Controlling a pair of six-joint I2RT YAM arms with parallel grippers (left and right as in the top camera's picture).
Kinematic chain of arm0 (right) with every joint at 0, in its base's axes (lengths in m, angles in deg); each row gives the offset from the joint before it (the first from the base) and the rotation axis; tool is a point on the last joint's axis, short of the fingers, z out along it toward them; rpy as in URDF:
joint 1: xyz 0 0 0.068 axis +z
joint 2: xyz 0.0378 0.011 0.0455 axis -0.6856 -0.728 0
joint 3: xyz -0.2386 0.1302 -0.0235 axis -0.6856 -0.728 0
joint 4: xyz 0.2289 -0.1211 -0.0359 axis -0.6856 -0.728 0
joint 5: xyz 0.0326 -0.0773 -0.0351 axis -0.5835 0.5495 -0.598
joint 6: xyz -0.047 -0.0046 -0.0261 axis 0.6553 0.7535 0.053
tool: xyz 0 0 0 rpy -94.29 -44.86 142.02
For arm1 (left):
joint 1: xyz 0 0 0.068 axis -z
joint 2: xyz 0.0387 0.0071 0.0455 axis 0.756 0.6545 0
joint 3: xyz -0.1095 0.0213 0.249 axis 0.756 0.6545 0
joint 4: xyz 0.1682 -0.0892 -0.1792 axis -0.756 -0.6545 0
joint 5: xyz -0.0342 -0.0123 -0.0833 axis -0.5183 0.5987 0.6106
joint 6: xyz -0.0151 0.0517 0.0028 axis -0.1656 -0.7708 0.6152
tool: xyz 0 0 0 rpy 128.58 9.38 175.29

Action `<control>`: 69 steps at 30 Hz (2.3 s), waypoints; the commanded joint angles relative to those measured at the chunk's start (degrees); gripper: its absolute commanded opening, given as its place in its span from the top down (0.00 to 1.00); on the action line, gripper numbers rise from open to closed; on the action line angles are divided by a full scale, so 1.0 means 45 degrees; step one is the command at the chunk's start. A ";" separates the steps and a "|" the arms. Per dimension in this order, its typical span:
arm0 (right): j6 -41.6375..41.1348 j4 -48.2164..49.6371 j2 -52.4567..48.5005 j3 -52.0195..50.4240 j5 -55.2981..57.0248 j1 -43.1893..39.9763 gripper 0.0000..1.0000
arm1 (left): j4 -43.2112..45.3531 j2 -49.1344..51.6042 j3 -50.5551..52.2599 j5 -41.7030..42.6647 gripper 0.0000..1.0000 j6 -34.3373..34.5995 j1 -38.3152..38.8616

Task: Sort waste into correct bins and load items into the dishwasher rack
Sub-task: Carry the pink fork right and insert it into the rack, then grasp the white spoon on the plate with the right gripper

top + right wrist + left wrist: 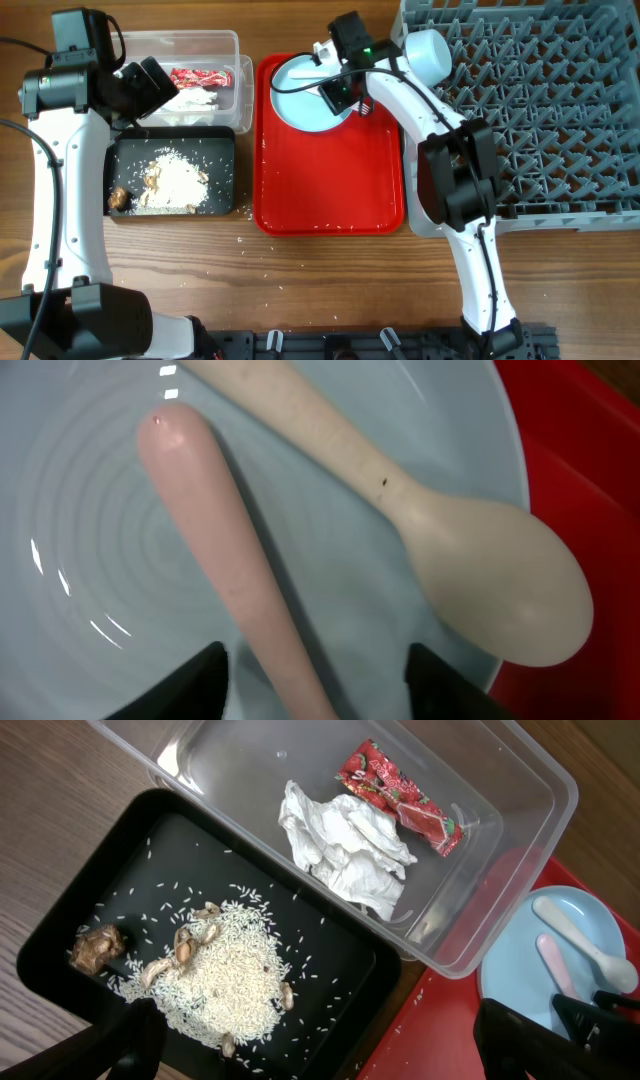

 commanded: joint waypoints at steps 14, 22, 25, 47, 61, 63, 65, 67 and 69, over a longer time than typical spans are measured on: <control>-0.0811 -0.1501 0.0121 0.0330 -0.2759 -0.0068 0.96 | 0.0034 -0.0044 -0.0092 -0.0078 0.00 -0.0155 -0.0024; -0.2832 -0.1719 0.4415 0.0544 -0.4080 -0.0301 0.96 | 0.0034 -0.0044 -0.0092 -0.0078 0.00 -0.0155 -0.0024; -0.4974 -0.2594 0.5979 0.0539 -0.2997 -0.1209 0.96 | 0.0034 -0.0044 -0.0092 -0.0078 0.00 -0.0155 -0.0024; -0.4138 -0.5435 0.6669 -0.5639 0.3691 -0.5557 0.96 | 0.0034 -0.0044 -0.0092 -0.0078 0.00 -0.0155 -0.0024; -0.2977 -0.5746 0.7004 -0.1768 -0.0282 -0.5212 0.47 | 0.0034 -0.0049 -0.0092 -0.0078 0.00 -0.0155 -0.0024; -0.2769 -0.4541 0.7009 -0.0670 -0.2064 -0.4367 0.43 | 0.0034 -0.0044 -0.0092 -0.0078 0.00 -0.0155 -0.0024; -0.2769 -0.2385 0.6824 -0.0622 -0.1486 -0.2827 0.37 | 0.0034 -0.0044 -0.0092 -0.0078 0.00 -0.0155 -0.0024; -0.2759 -0.0792 0.6164 -0.0631 0.0369 -0.1457 0.27 | 0.0034 -0.0044 -0.0092 -0.0078 0.00 -0.0155 -0.0024; -0.2773 0.0418 0.5153 -0.0631 0.1817 -0.0432 0.26 | 0.0034 -0.0044 -0.0092 -0.0078 0.00 -0.0155 -0.0024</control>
